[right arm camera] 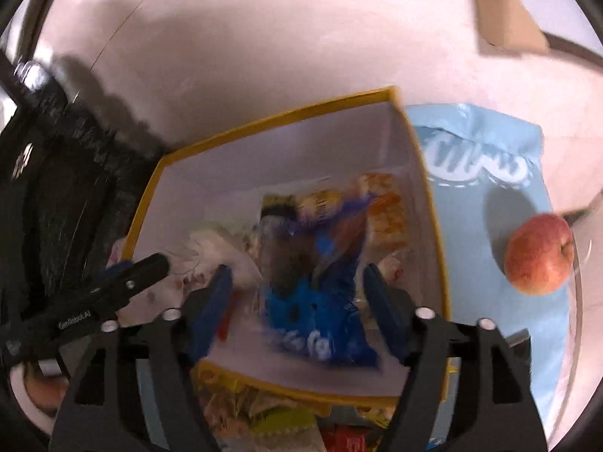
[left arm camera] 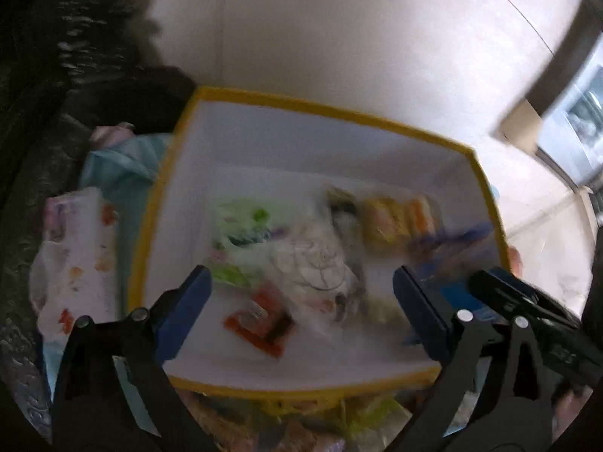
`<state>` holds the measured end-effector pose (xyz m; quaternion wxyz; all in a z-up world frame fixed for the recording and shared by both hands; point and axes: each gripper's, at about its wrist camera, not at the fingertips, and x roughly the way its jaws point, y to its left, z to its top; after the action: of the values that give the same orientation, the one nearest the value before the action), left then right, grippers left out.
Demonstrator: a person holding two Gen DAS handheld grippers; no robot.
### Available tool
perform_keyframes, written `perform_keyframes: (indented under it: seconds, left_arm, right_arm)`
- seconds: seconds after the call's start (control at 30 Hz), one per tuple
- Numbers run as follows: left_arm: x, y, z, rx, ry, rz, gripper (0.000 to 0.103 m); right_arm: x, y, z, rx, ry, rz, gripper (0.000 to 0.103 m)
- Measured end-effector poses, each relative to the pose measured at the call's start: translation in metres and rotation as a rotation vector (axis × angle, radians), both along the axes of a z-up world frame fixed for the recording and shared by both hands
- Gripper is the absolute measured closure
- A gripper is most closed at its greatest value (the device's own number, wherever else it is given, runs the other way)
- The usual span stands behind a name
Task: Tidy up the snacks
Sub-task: 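Carry both packs into the yellow box and open both grippers, then grasp the clear bread pack with the left gripper while the right grasps the white-purple snack pack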
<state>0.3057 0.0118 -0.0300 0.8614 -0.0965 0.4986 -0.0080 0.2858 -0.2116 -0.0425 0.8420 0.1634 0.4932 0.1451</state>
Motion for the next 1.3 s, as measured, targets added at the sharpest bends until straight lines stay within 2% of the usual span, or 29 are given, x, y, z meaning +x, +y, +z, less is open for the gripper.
perform_keyframes:
  seconds: [0.07,0.13,0.27,0.4,0.43,0.6,0.67,0.83,1.0,1.23,1.27,1.3]
  left_arm:
    - [-0.003,0.002,-0.001,-0.024,-0.001,-0.012,0.004]
    - [-0.008,0.002,-0.002,-0.025,0.013,-0.013,0.004]
    - [-0.029,0.0,0.007,-0.024,-0.001,-0.021,0.004]
    - [-0.062,-0.005,0.013,-0.006,-0.006,-0.058,0.004]
    - [-0.077,-0.006,0.013,-0.004,-0.003,-0.068,0.004]
    - [-0.139,-0.017,-0.013,0.013,0.081,-0.133,0.003]
    - [-0.166,-0.025,-0.034,0.03,0.151,-0.171,0.003]
    - [-0.219,-0.036,-0.075,0.041,0.282,-0.195,0.003]
    - [-0.245,-0.044,-0.099,0.034,0.337,-0.202,0.003]
    - [-0.253,-0.06,-0.123,0.105,0.353,-0.248,0.005]
    - [-0.254,-0.064,-0.126,0.122,0.354,-0.256,0.015]
    - [-0.255,-0.066,-0.129,0.152,0.352,-0.263,0.018]
  right_arm:
    - [-0.007,-0.004,0.002,-0.022,-0.037,-0.005,0.027]
    - [-0.016,-0.005,0.007,-0.069,-0.068,-0.005,0.027]
    - [-0.039,-0.013,0.018,-0.1,-0.125,-0.009,0.026]
    - [-0.076,-0.029,0.024,-0.119,-0.144,-0.034,0.009]
    - [-0.082,-0.03,0.022,-0.115,-0.134,-0.031,0.008]
    - [-0.13,-0.043,-0.008,-0.017,0.035,0.015,0.008]
    - [-0.15,-0.047,-0.025,0.036,0.106,0.032,0.008]
    - [-0.187,-0.041,-0.051,-0.015,0.18,0.043,0.008]
    - [-0.203,-0.031,-0.073,-0.105,0.271,0.056,0.008]
    - [-0.219,-0.04,-0.087,-0.032,0.338,0.036,0.008]
    - [-0.221,-0.043,-0.086,-0.051,0.339,0.021,0.008]
    - [-0.223,-0.045,-0.086,-0.065,0.338,0.019,0.008]
